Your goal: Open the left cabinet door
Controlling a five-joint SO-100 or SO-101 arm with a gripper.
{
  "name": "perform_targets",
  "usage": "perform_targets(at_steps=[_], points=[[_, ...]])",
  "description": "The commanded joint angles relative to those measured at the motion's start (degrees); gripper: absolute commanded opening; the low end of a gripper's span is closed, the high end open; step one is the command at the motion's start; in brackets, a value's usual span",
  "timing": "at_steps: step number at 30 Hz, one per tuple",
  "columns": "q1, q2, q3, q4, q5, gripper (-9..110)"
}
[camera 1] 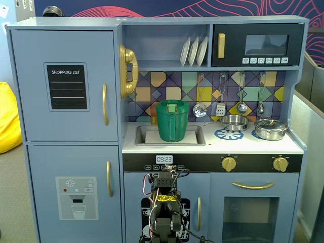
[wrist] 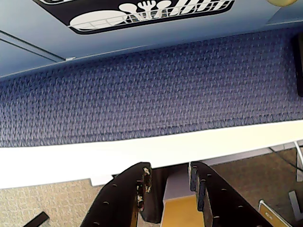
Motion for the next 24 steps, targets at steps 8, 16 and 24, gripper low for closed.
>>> perform_targets(at_steps=[8, 16, 24], points=[[1.2, -0.2, -0.3, 11.1, -2.5, 0], [1.1, -0.2, -0.3, 11.1, -2.5, 0], [-4.7, -0.4, -5.4, -0.1, 3.3, 1]])
